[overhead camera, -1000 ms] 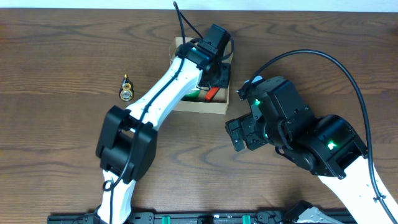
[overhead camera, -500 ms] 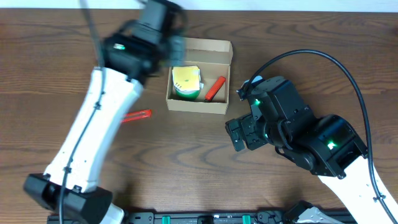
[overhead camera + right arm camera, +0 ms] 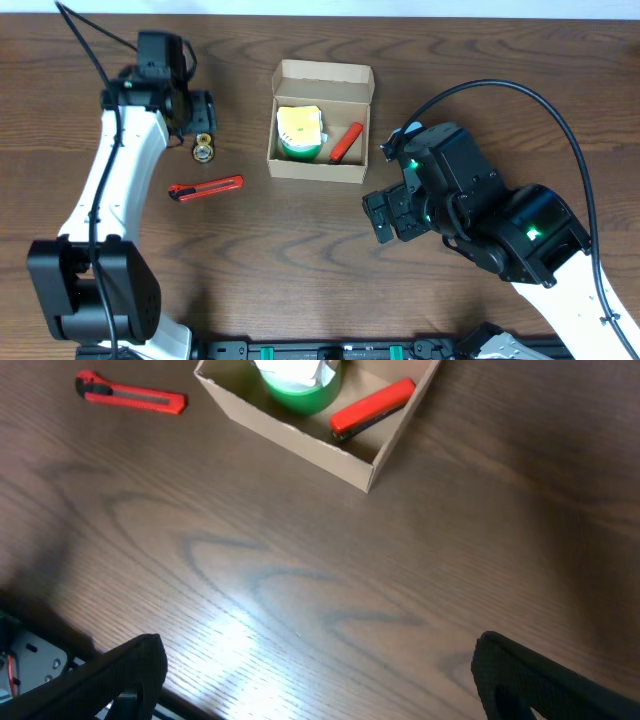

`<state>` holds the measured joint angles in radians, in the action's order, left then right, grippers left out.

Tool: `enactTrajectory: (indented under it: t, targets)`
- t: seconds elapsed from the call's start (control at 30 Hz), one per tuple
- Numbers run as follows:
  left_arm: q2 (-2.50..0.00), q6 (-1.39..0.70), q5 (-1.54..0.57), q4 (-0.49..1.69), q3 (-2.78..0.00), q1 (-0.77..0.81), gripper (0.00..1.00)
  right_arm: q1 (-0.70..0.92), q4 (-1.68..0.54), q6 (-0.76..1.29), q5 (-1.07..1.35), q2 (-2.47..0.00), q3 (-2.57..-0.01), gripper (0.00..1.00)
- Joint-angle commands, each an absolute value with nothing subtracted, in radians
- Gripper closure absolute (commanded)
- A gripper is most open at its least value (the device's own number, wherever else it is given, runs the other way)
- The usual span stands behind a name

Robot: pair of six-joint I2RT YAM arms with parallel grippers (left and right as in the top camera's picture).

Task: Pack container
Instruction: 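Move the left gripper to the gold tape dispenser and grasp it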

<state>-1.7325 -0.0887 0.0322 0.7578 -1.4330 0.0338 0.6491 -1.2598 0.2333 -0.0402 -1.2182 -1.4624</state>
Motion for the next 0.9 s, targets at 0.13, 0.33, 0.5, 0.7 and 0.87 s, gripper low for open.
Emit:
enactTrajectory:
  t: [0.13, 0.33, 0.5, 0.7, 0.87]
  targets:
    - [-1.749, 0.001, 0.025, 0.599, -1.293, 0.032, 0.09, 0.643, -1.261, 0.223, -0.04, -1.217, -1.462, 0.01]
    - [-1.813, 0.001, 0.026, 0.545, -1.27, 0.031, 0.07, 0.643, -1.261, 0.223, -0.04, -1.217, -1.462, 0.01]
    - [-1.9, 0.001, 0.025, 0.524, -1.27, 0.031, 0.12, 0.643, -1.261, 0.223, -0.04, -1.217, -1.462, 0.01]
    - [-1.958, 0.001, 0.029, 0.492, -1.27, 0.029, 0.11, 0.643, -1.261, 0.223, -0.04, -1.217, -1.462, 0.01]
    - [-1.989, 0.0, 0.019, 0.481, -1.27, 0.015, 0.11, 0.643, -1.261, 0.223, -0.04, -1.217, -1.462, 0.01]
